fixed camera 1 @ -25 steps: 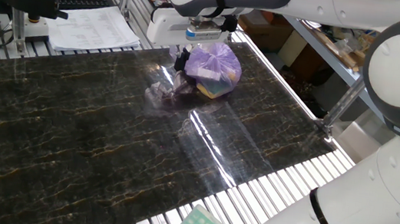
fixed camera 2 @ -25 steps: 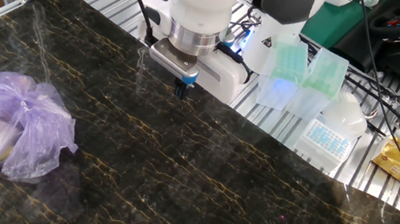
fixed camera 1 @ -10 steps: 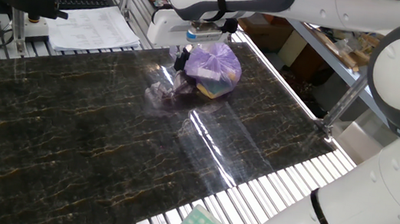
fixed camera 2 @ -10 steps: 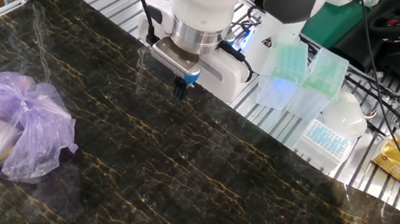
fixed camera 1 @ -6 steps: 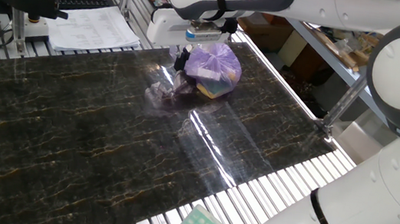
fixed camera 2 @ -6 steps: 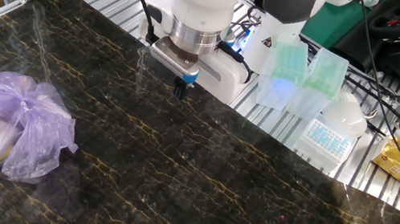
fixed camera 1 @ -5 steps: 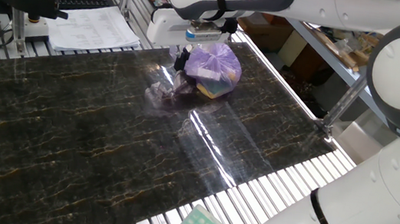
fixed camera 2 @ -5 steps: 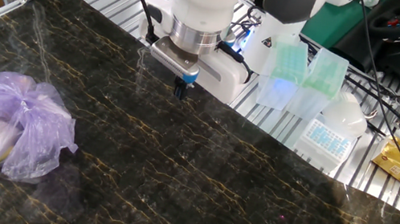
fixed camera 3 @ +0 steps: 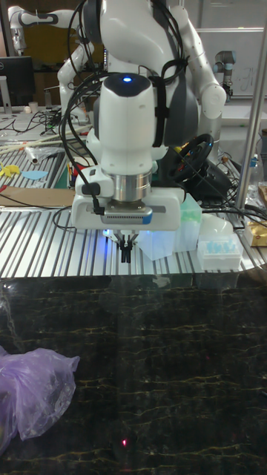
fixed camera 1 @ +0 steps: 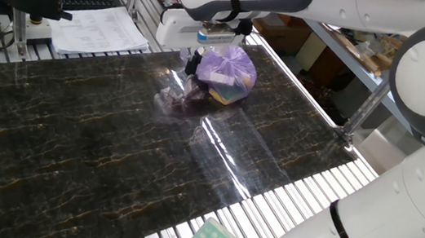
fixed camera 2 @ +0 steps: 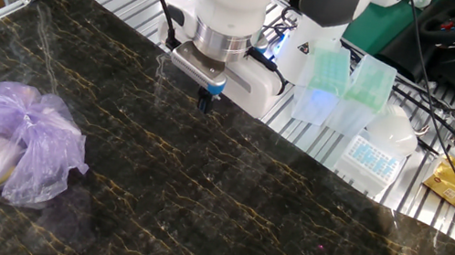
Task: Pick up a bag of things
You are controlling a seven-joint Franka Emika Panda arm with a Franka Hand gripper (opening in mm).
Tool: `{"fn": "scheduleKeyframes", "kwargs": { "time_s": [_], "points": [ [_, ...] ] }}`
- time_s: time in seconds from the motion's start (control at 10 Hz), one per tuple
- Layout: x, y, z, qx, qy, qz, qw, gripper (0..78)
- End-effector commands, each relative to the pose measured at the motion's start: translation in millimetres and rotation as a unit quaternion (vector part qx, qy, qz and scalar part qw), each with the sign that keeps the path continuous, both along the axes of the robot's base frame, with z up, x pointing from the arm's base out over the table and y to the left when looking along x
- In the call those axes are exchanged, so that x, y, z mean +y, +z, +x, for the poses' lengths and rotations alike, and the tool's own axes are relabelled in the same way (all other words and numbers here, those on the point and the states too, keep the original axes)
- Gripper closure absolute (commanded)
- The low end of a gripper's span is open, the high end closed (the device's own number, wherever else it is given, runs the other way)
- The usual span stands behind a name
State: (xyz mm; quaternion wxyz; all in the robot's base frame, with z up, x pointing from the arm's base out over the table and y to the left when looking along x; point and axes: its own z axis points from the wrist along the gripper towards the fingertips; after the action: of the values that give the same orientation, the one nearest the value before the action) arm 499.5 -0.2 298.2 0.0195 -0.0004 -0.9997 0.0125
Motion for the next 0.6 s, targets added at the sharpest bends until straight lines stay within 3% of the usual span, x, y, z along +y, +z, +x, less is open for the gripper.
{"fn": "scheduleKeyframes", "kwargs": {
  "time_s": [0.1, 0.4, 0.5, 0.6],
  "points": [
    [-0.1, 1.6, 0.8, -0.002, -0.019, -0.003, 0.9998, 77.6],
    [-0.1, 1.6, 0.8, 0.002, -0.045, -0.005, 0.9990, 77.6],
    [-0.1, 1.6, 0.8, 0.005, -0.047, -0.018, 0.9987, 77.6],
    [-0.1, 1.6, 0.8, 0.005, -0.049, -0.018, 0.9986, 77.6]
  ]
}}
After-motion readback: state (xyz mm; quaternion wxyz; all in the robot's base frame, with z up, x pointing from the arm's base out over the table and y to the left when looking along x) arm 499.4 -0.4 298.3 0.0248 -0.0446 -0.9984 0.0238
